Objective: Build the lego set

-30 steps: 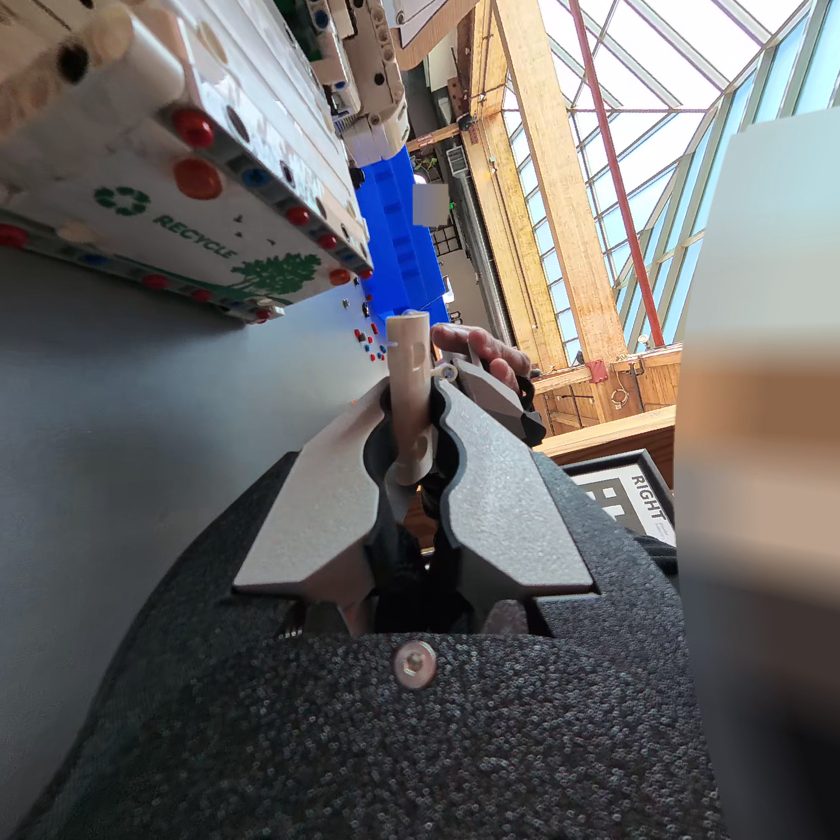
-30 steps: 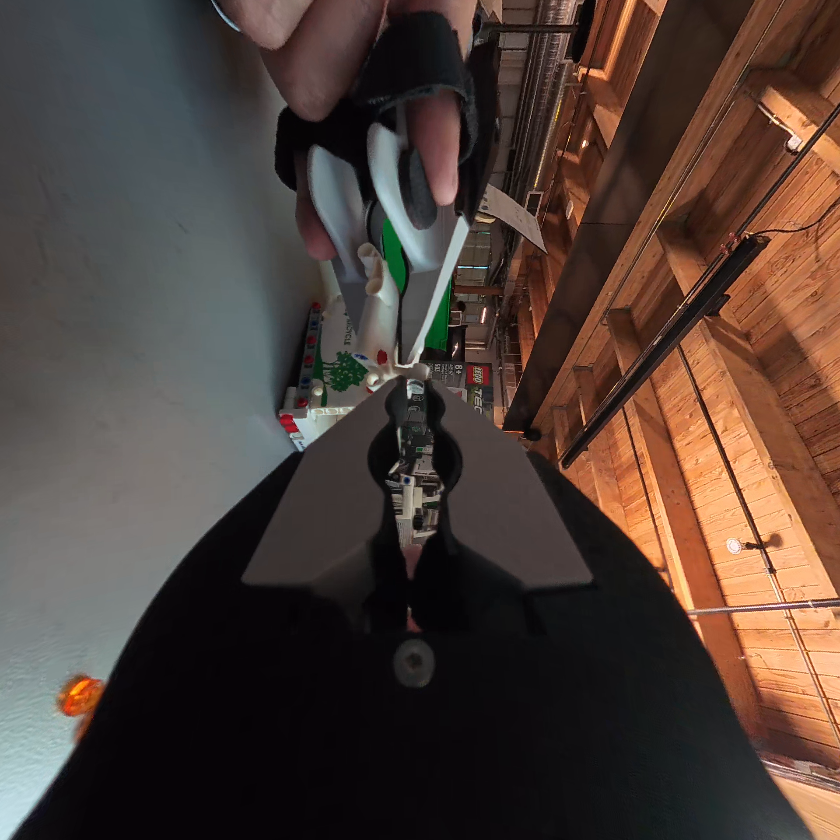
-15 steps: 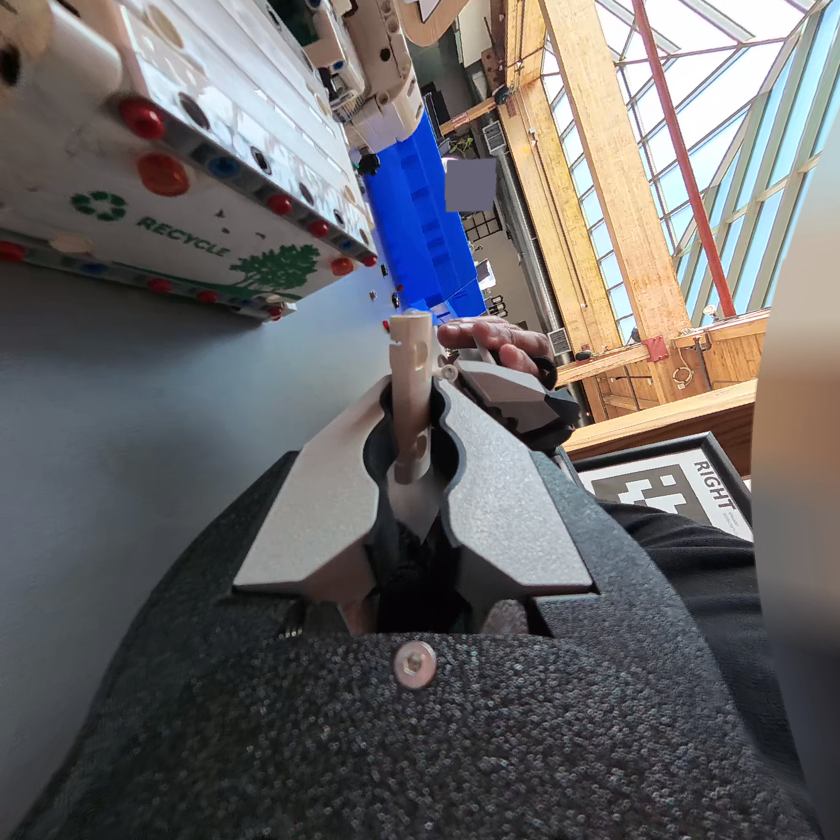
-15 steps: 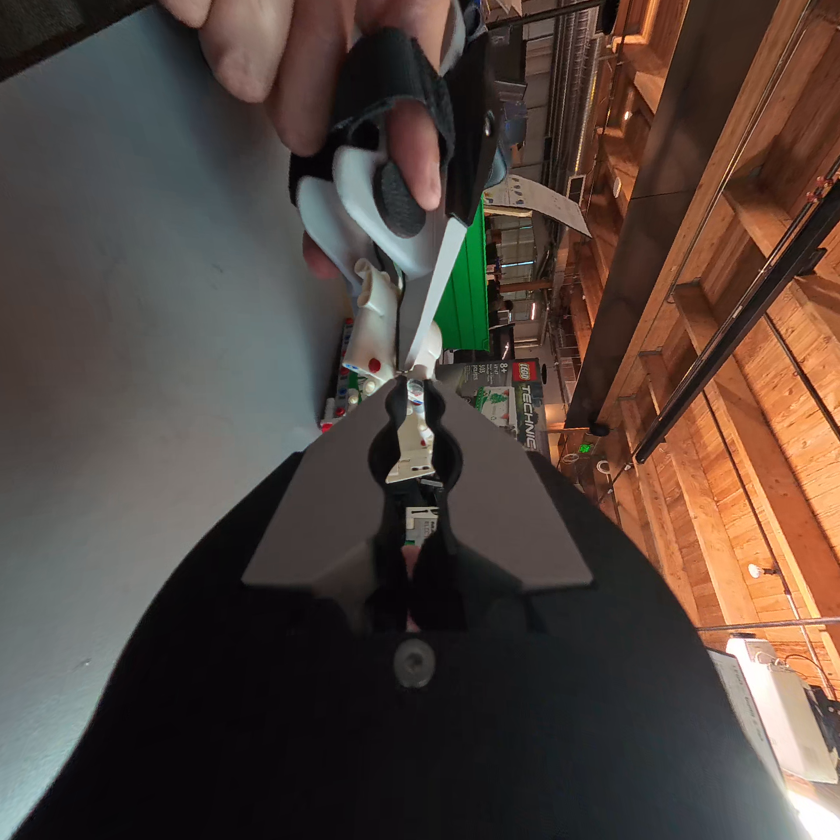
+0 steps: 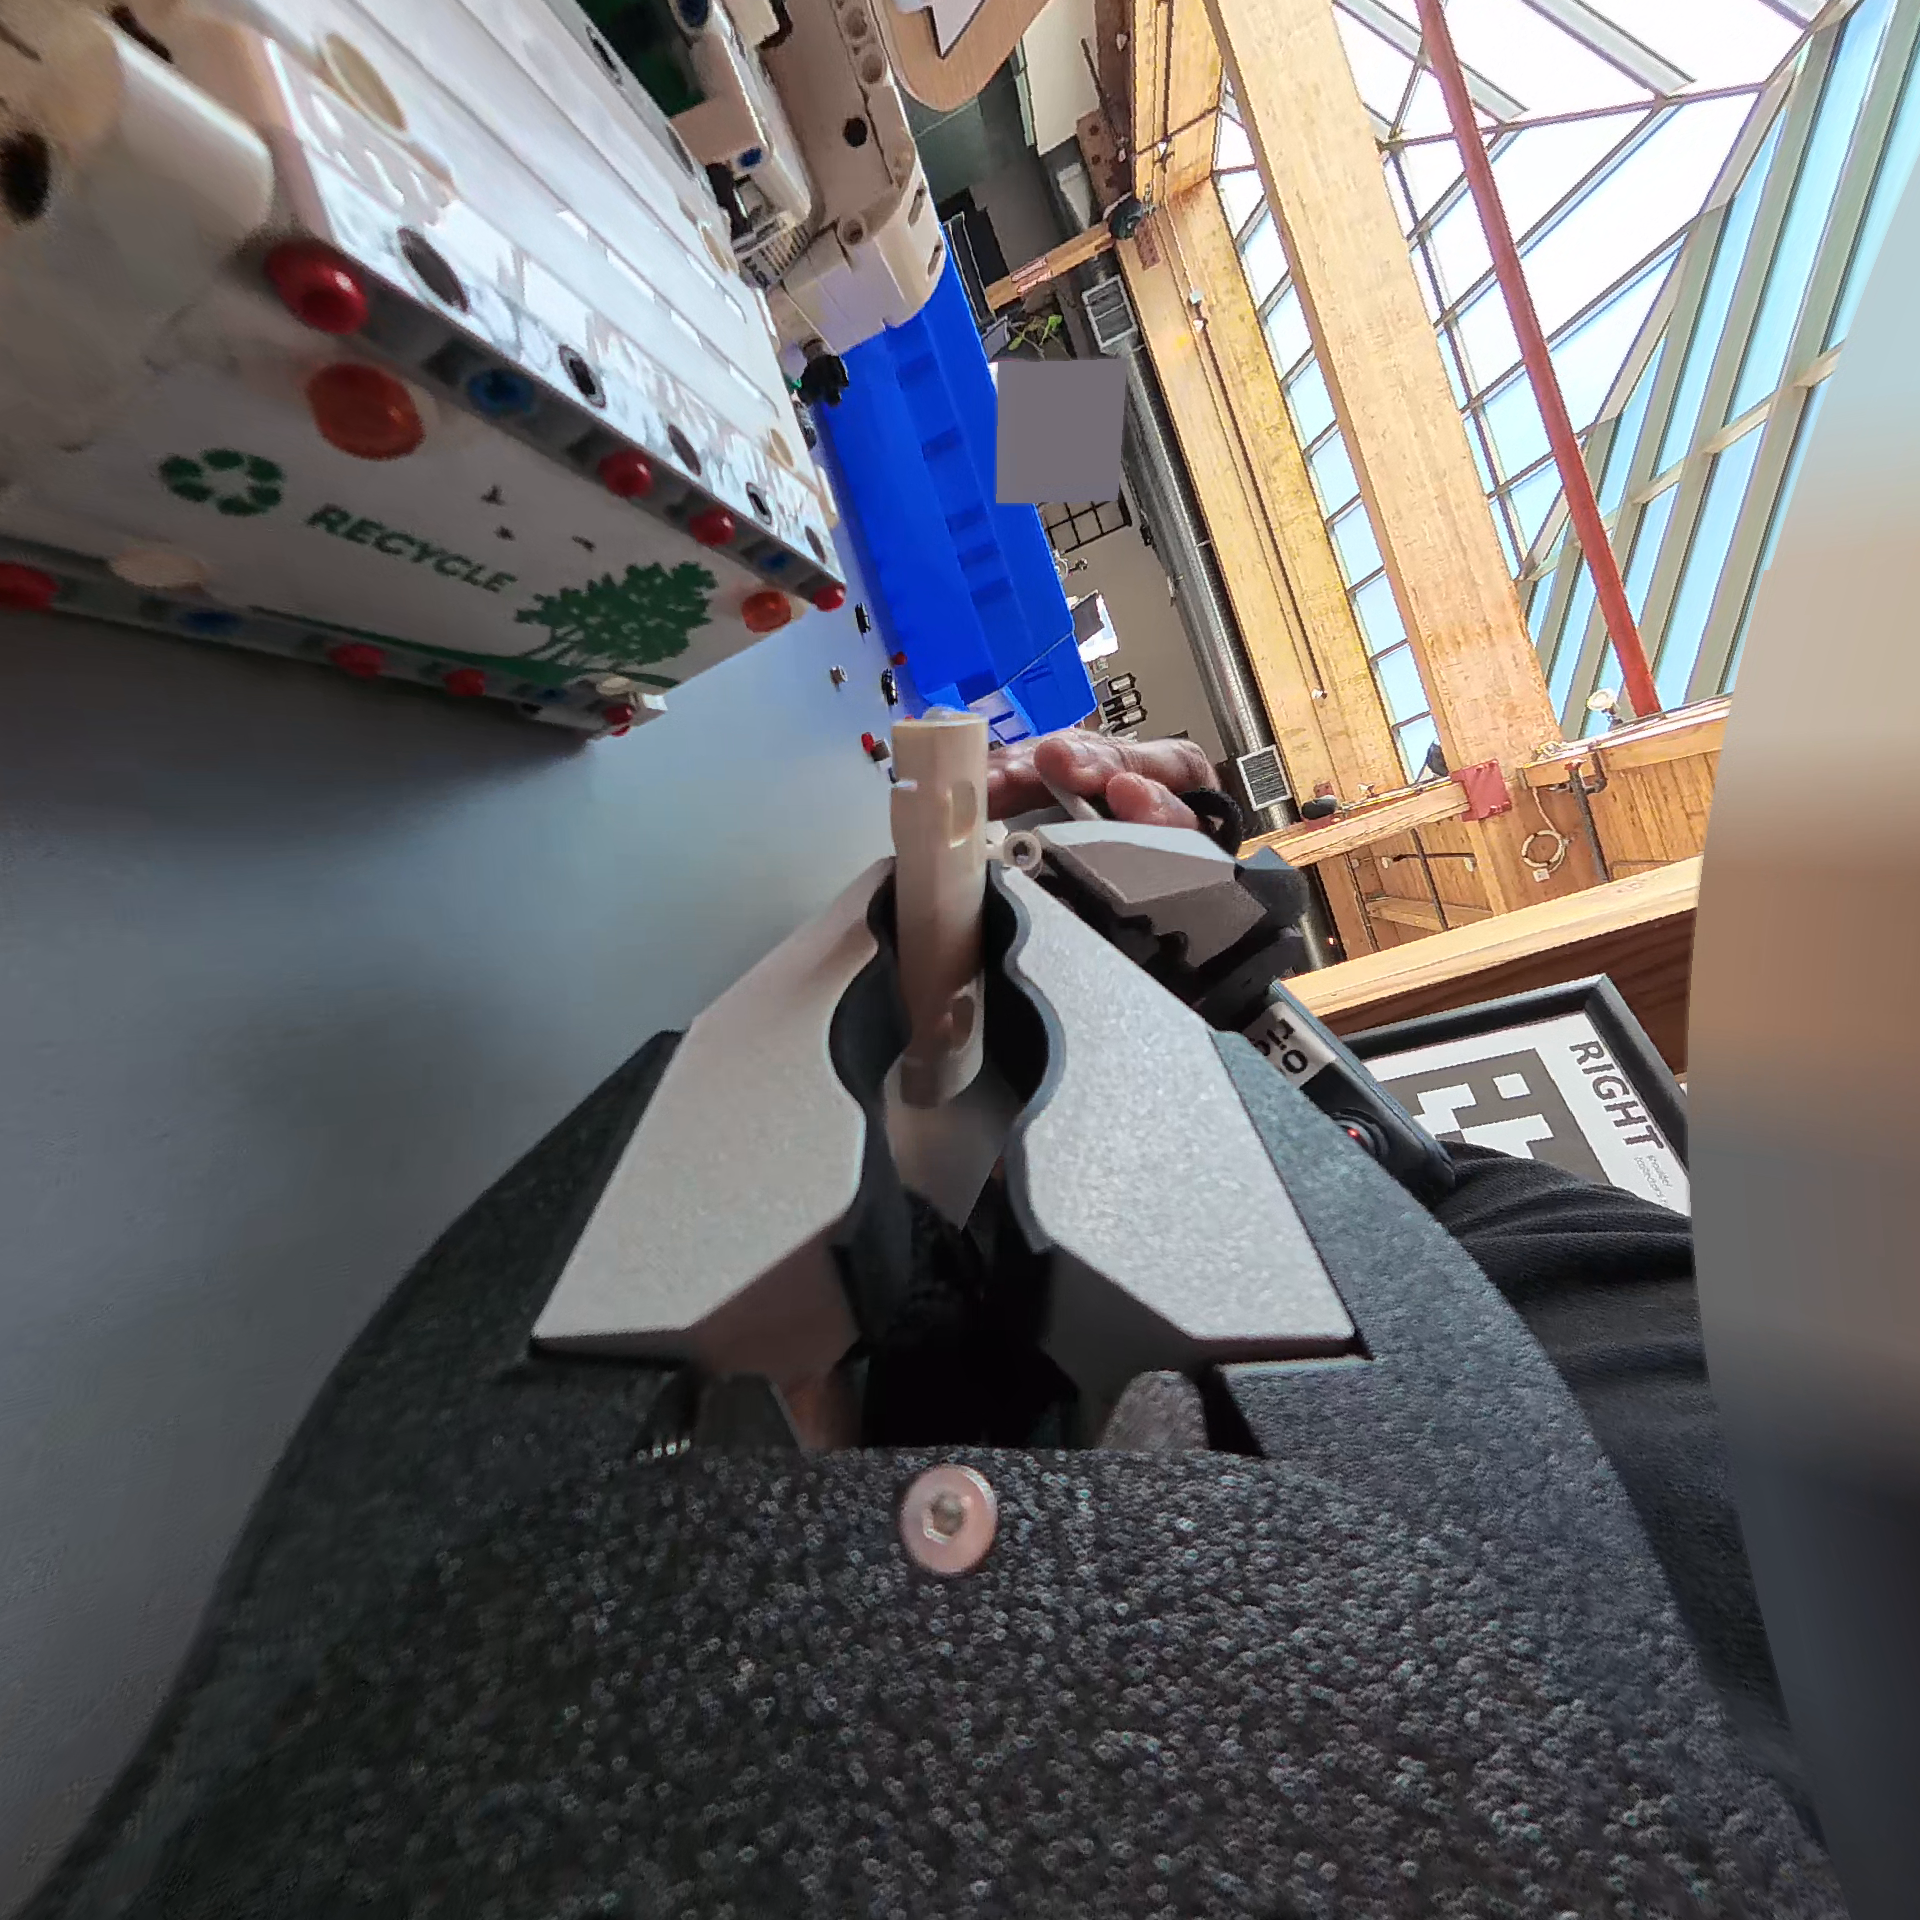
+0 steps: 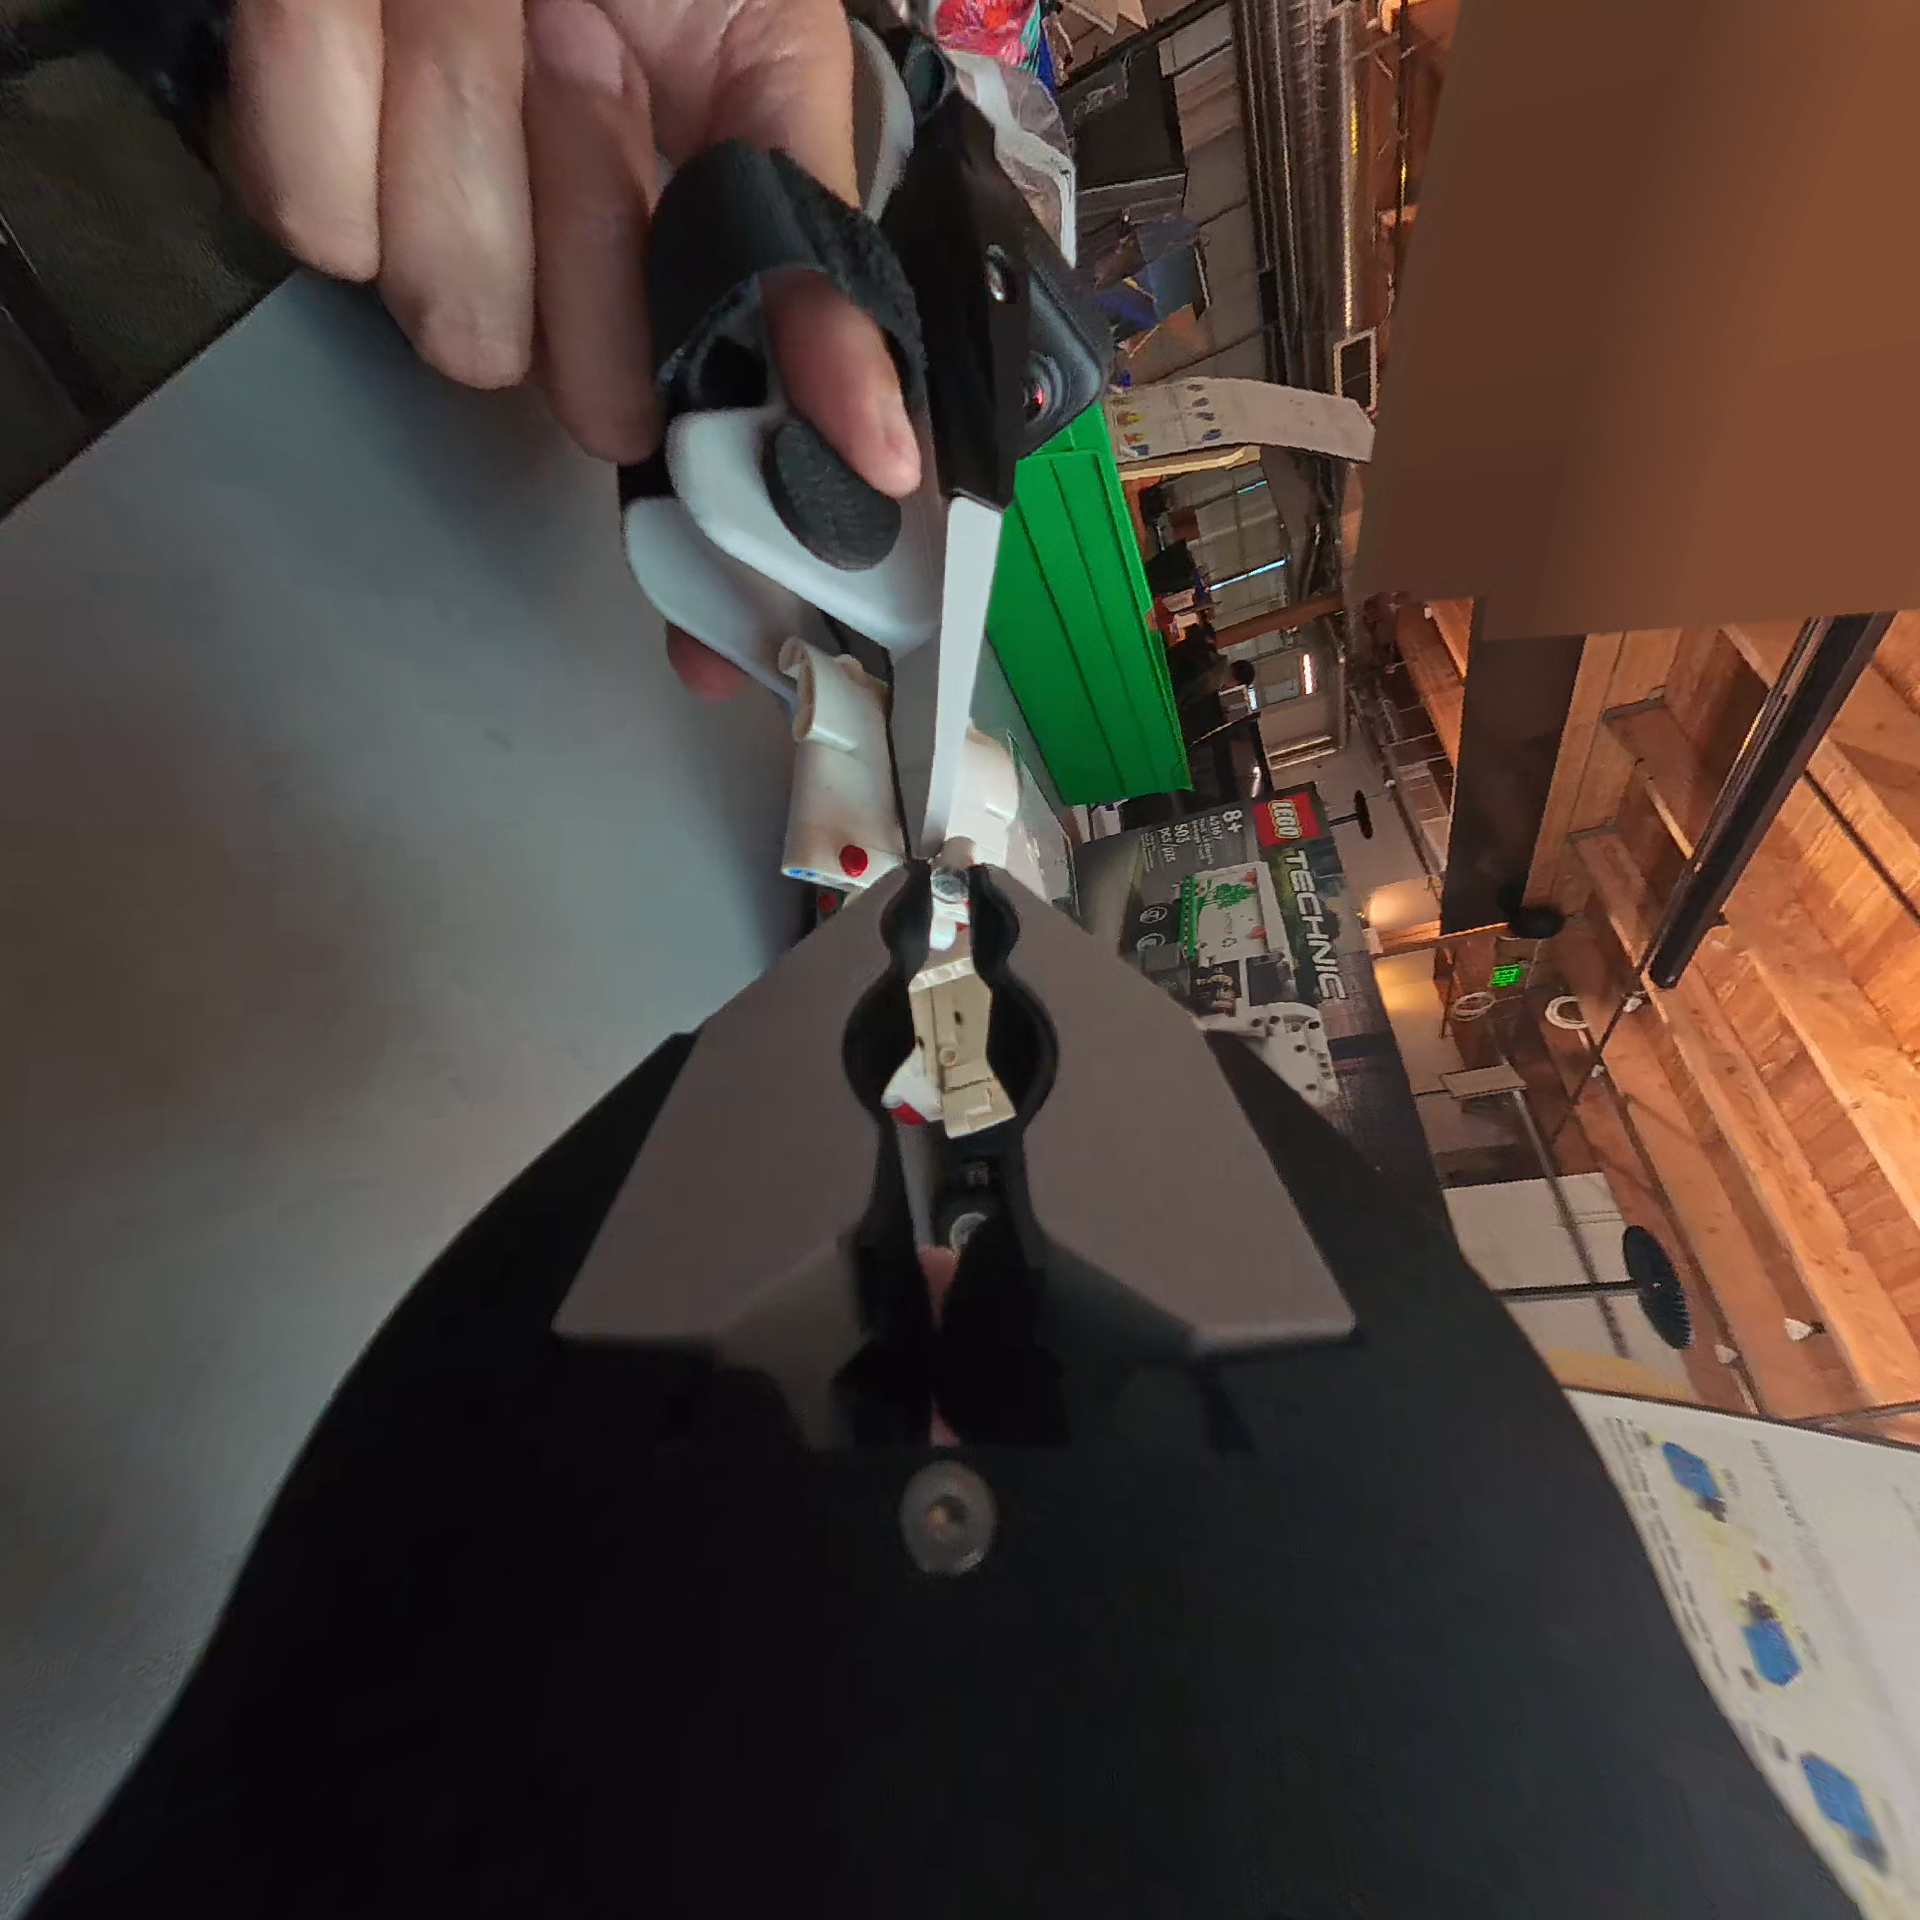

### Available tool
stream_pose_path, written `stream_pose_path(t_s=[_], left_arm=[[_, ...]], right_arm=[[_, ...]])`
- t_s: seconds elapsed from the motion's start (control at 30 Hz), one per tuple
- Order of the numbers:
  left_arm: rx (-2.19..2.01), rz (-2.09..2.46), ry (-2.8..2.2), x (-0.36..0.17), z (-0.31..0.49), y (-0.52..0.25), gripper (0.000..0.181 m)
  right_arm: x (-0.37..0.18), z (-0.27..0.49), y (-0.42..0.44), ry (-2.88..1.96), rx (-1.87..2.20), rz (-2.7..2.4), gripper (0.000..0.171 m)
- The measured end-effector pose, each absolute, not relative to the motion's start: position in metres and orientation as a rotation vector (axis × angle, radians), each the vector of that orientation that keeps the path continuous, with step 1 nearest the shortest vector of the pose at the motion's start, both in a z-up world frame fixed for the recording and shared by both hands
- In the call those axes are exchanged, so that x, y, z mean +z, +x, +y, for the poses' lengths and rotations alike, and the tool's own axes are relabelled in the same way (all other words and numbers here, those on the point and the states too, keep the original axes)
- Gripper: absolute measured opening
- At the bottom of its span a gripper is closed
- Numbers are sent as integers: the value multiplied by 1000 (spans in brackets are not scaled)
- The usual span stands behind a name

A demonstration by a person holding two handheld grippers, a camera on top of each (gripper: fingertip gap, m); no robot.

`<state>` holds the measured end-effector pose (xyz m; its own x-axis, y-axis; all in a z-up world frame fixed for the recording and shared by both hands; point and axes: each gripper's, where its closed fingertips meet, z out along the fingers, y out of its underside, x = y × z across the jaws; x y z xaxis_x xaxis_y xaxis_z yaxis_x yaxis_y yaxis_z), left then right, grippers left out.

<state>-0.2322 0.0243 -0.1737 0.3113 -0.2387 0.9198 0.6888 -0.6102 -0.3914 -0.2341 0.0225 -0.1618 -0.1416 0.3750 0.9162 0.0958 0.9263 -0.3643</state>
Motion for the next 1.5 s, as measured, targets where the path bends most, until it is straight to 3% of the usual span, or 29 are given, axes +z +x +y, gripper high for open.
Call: stream_pose_path(t_s=[0.37, 0.93, 1.1, 1.33, 1.5], left_arm=[[-1357, -397, -1787, -178, 24, -232, 8], [-1225, -349, -1833, -182, 24, -235, 8], [-1164, -240, -1856, -177, 19, -238, 8], [-903, -72, -1819, -165, 19, -273, 8], [-940, -105, -1776, -161, 20, -282, 8]], right_arm=[[-167, 24, -234, -468, 354, -1747, 5], [-161, 39, -224, -1036, 907, -1757, 6], [-213, 83, -196, -1309, 802, -2001, 6], [-225, 97, -174, -1174, 686, -2006, 6], [-227, 93, -171, -1114, 635, -2009, 6]])
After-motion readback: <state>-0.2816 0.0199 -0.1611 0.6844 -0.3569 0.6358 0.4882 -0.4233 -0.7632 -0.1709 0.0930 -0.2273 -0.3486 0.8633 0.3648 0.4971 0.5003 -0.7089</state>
